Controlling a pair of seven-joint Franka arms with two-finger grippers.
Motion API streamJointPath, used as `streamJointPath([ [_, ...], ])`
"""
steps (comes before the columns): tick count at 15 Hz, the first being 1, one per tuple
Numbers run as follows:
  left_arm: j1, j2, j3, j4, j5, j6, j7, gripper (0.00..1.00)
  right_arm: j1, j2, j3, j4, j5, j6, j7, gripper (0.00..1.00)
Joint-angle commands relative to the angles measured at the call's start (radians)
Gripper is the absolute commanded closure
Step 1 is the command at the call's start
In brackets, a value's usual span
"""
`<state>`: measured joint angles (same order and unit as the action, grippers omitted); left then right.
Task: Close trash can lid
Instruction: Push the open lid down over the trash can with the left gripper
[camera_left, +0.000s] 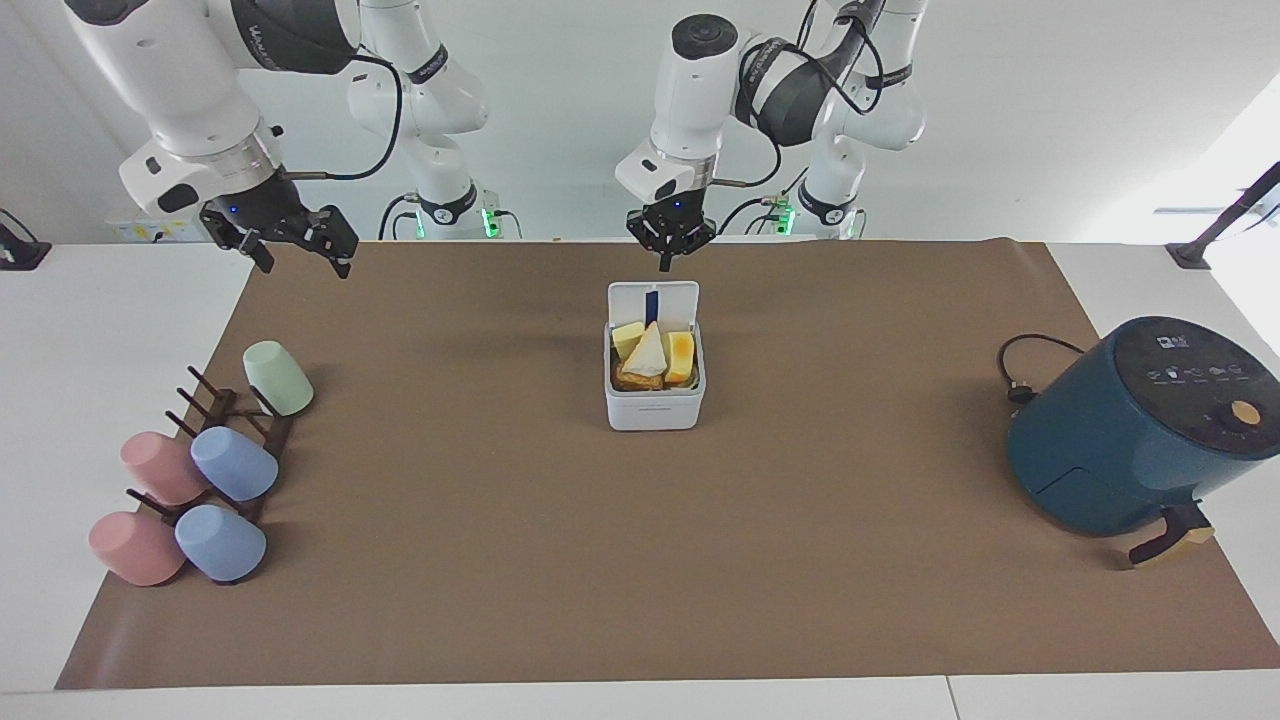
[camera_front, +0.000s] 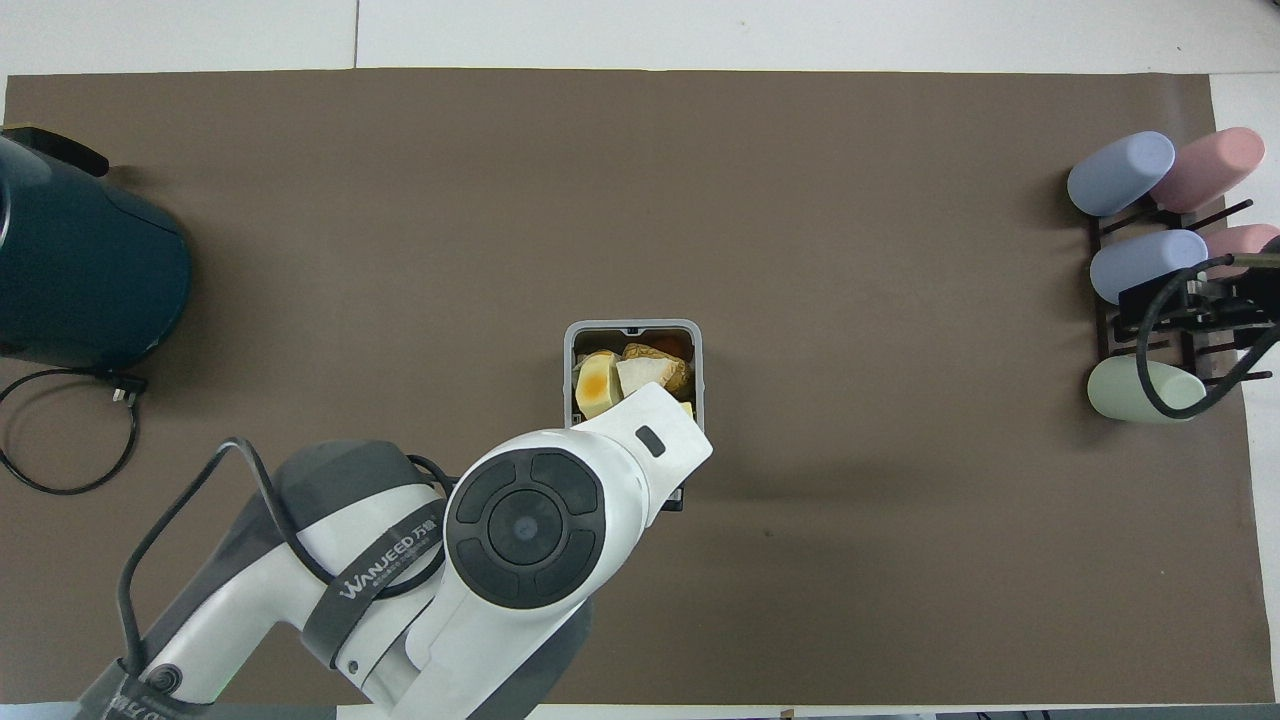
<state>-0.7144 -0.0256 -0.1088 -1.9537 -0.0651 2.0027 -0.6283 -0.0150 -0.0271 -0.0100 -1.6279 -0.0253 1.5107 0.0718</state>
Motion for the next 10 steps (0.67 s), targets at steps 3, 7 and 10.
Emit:
streamJointPath([
  [3,0.041,0.030,0.020,0.035,-0.018,0.070,-0.010,1.00,-0.005,-0.004,-0.001,0.003,0.005,-0.011,-0.009,0.00],
  [7,0.059,0.058,0.021,0.038,-0.030,0.134,-0.014,1.00,-0.005,-0.004,-0.001,0.003,0.005,-0.011,-0.009,0.00],
  [10,0.079,0.104,0.023,0.048,-0.030,0.188,-0.019,1.00,-0.005,-0.004,0.001,0.003,0.005,-0.011,-0.009,0.00],
])
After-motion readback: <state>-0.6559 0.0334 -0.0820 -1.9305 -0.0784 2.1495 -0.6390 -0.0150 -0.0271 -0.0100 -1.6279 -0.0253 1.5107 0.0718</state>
